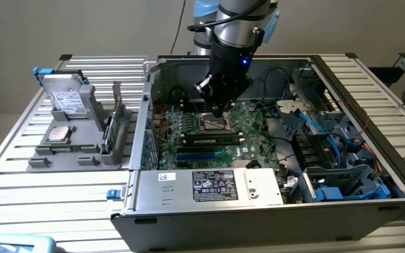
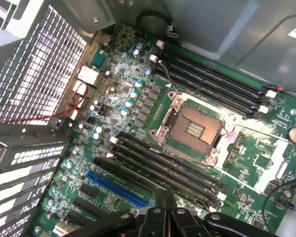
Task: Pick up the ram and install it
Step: 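Press down the ram until it locks into place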
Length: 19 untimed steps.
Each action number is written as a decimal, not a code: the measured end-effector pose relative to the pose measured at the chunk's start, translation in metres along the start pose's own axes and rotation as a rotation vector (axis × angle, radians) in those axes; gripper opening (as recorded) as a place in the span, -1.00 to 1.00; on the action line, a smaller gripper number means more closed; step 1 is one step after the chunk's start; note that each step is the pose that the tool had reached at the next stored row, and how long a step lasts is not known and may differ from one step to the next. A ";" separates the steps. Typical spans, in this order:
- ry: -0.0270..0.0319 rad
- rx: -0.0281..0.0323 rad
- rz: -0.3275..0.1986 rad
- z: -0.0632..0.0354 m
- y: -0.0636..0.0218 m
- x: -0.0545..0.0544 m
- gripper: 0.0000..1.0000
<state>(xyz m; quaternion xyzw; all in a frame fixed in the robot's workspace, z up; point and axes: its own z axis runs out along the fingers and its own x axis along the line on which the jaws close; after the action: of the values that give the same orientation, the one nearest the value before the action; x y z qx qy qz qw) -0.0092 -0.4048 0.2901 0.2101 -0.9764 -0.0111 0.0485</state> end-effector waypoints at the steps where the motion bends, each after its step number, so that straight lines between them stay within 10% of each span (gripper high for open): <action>1: -0.0006 -0.0012 0.014 -0.0003 0.0000 0.000 -0.79; 19: -0.0095 -0.0203 0.239 -0.0229 0.0010 0.002 -0.79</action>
<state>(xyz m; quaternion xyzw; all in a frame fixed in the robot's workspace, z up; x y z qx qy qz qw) -0.0092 -0.4048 0.3131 0.0916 -0.9946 -0.0161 0.0470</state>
